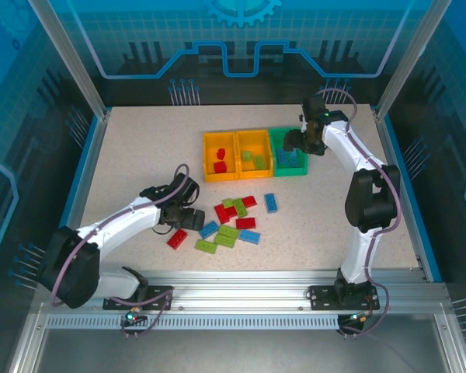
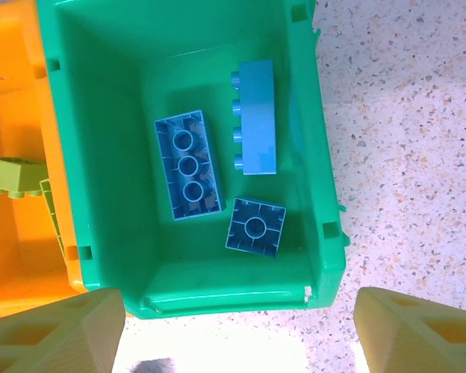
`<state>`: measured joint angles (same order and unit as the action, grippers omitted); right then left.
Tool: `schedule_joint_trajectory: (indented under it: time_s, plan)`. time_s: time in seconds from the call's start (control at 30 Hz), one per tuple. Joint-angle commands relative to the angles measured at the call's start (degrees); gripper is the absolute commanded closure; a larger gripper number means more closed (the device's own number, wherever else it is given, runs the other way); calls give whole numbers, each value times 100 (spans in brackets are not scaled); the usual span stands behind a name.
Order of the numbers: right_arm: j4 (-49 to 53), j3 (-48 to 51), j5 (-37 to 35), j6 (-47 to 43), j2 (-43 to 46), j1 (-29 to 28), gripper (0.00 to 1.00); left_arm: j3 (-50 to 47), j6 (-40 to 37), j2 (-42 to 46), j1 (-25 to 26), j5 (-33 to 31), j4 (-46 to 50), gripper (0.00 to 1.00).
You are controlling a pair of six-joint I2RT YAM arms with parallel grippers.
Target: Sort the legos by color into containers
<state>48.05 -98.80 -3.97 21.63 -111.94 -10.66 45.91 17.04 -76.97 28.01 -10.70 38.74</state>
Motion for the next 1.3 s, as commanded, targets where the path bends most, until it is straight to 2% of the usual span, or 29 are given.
schedule_joint_trajectory:
  time_s: [0.0,0.37,0.47,0.63,0.7,0.93,1.03,1.27]
  plan:
    - [3,28,91,67,222,47,20,294,-199,-241,-24,4,286,10]
    - [-13,132,74,61,269,202,19,1250,-421,-744,64,-272,1296,10]
    - [-15,140,80,53,250,212,19,1380,-541,-748,65,-130,1410,10]
    - [-37,156,73,49,217,223,19,1772,-962,-1129,197,-629,2309,10]
    - [-56,150,104,65,190,225,19,1720,-1158,-1278,191,-752,2310,10]
    - [-55,195,134,59,180,228,18,1773,-1629,-1961,186,-422,2223,10]
    - [-33,191,108,31,184,235,18,1798,-1669,-2190,186,-599,2191,10]
    - [-115,287,205,78,186,245,18,1711,-1930,-2105,109,-833,1842,17]
